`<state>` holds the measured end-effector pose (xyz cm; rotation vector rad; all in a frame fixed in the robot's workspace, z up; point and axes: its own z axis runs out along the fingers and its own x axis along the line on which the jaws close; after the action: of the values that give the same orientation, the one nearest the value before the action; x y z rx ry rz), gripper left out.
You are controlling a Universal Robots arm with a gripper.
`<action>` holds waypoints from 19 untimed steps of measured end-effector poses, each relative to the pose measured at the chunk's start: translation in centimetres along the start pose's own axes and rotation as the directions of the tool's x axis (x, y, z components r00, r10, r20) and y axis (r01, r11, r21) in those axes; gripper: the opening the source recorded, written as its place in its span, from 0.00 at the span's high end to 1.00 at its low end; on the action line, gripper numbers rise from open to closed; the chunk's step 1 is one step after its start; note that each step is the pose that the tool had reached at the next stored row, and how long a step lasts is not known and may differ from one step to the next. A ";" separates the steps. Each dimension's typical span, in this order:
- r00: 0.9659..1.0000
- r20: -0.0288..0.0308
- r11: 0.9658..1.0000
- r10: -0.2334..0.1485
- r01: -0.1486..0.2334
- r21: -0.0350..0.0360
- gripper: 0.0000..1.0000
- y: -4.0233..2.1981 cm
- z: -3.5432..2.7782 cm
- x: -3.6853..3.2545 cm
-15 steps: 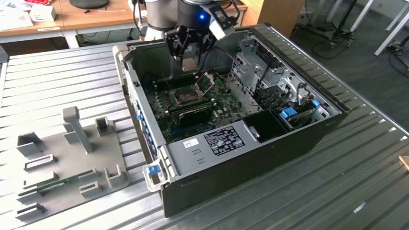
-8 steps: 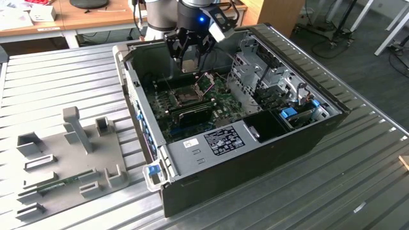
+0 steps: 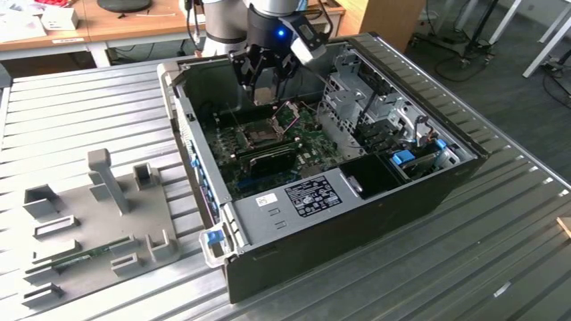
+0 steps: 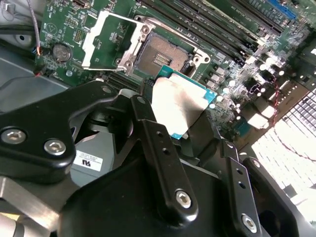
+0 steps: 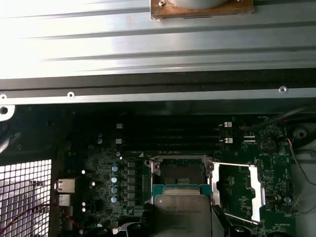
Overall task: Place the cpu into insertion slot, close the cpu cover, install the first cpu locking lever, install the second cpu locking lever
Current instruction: 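Place the cpu into insertion slot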
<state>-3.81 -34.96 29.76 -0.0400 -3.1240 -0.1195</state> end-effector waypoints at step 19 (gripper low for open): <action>1.000 0.000 1.000 0.000 0.000 0.003 0.46 0.23 1.26 -0.01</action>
<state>-3.82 -34.64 28.52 -0.0398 -3.1243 -0.1145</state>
